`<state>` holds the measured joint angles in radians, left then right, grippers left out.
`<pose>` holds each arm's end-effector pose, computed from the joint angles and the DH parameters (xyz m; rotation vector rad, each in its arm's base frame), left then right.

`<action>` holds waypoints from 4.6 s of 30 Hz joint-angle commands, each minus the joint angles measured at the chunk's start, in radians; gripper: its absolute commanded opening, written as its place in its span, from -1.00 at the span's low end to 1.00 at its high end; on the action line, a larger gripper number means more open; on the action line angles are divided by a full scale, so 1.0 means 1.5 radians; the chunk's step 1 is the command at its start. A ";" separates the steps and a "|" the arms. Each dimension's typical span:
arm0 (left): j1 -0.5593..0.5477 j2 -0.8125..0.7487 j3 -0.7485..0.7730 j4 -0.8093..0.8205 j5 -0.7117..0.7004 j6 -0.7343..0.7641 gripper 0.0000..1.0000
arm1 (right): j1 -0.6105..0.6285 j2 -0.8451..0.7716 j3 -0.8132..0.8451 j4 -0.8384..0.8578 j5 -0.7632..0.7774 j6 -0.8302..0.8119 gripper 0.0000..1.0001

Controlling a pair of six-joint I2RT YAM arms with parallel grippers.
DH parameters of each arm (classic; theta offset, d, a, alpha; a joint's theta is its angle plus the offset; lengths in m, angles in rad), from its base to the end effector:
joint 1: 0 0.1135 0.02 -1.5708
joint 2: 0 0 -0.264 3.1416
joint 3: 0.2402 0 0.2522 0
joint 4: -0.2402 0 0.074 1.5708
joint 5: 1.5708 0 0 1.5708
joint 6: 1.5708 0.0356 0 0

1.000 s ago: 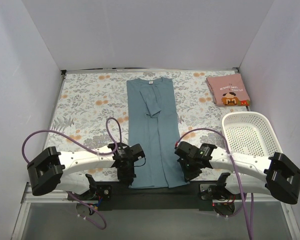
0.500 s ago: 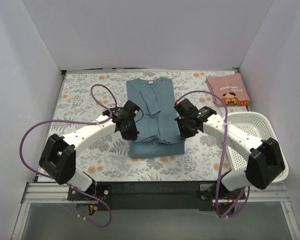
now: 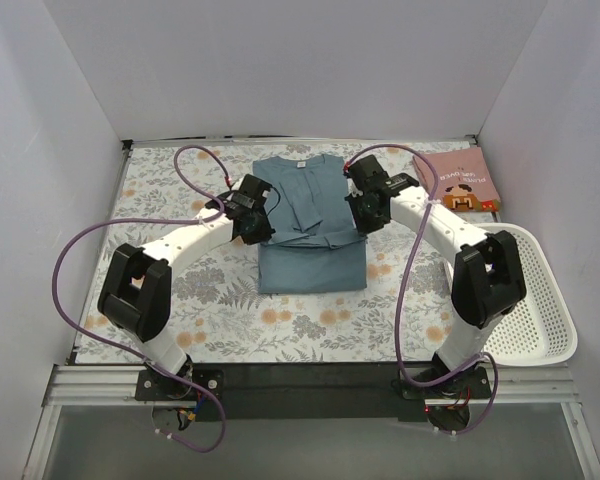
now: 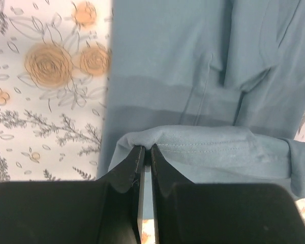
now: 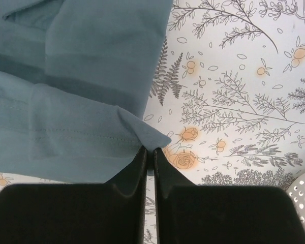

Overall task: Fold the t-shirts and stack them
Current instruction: Fold the tshirt

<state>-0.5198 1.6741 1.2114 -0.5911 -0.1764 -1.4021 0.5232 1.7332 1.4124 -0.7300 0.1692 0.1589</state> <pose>0.3044 -0.1670 0.2256 -1.1963 2.3874 -0.4434 0.3220 0.1788 0.2590 -0.4127 2.5644 0.0235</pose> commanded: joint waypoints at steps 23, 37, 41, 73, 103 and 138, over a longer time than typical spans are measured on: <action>0.053 0.076 -0.045 0.156 -0.057 -0.014 -0.69 | -0.035 0.143 0.076 0.152 -0.040 -0.059 -0.77; -0.018 -0.100 -0.107 0.149 -0.025 -0.002 0.19 | -0.016 -0.026 -0.062 0.205 -0.051 -0.027 -0.35; -0.064 -0.079 -0.138 0.155 -0.014 -0.024 -0.12 | 0.005 -0.052 -0.114 0.260 -0.105 -0.015 -0.35; -0.055 -0.241 -0.490 0.522 0.171 -0.193 -0.33 | -0.144 -0.038 -0.571 0.965 -0.696 0.337 0.05; 0.043 -0.372 -0.544 0.465 0.171 -0.228 -0.41 | 0.052 0.225 -0.541 1.448 -0.641 0.717 0.06; 0.144 0.065 -0.266 0.539 0.208 -0.145 -0.32 | -0.219 0.236 -0.318 1.043 -0.638 0.474 0.01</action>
<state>-0.3084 1.8248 0.8310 0.2897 0.1715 -1.6794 0.2020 2.1529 0.9218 0.9184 -0.7933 0.9703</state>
